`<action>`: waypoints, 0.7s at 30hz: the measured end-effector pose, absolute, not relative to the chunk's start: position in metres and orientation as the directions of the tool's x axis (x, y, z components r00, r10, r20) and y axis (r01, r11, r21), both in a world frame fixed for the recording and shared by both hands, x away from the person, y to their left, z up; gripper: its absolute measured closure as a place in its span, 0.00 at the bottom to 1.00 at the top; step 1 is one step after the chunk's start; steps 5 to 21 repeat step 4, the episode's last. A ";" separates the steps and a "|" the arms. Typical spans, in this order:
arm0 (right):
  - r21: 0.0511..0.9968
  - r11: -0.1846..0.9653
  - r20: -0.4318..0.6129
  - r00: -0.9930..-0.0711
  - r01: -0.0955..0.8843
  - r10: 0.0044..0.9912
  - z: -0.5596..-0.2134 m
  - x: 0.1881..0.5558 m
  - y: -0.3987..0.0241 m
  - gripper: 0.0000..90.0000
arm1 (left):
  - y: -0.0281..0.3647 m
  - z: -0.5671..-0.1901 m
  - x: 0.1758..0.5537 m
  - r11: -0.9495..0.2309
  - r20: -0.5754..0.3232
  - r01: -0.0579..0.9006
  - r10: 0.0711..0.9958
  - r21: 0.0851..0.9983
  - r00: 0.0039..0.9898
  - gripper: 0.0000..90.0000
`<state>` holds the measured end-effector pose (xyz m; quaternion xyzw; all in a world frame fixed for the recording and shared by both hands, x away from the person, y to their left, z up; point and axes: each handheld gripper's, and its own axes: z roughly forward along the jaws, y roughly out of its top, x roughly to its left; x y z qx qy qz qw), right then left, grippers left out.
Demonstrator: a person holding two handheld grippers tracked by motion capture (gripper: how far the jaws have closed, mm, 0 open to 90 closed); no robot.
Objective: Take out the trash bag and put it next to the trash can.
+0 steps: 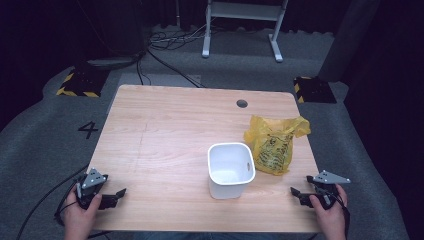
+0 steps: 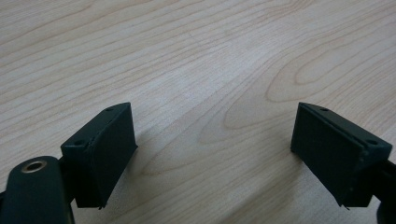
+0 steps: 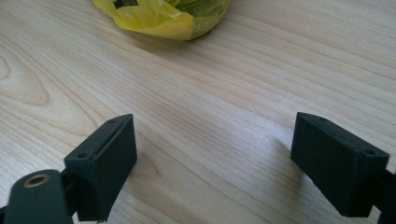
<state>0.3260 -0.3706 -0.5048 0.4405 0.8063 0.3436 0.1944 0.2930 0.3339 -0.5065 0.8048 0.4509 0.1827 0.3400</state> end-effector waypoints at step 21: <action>0.726 0.376 -0.010 -0.537 0.577 0.844 -0.505 0.326 -0.371 0.16 | 0.334 -0.506 0.293 -0.363 -0.012 0.602 0.850 0.711 0.527 0.15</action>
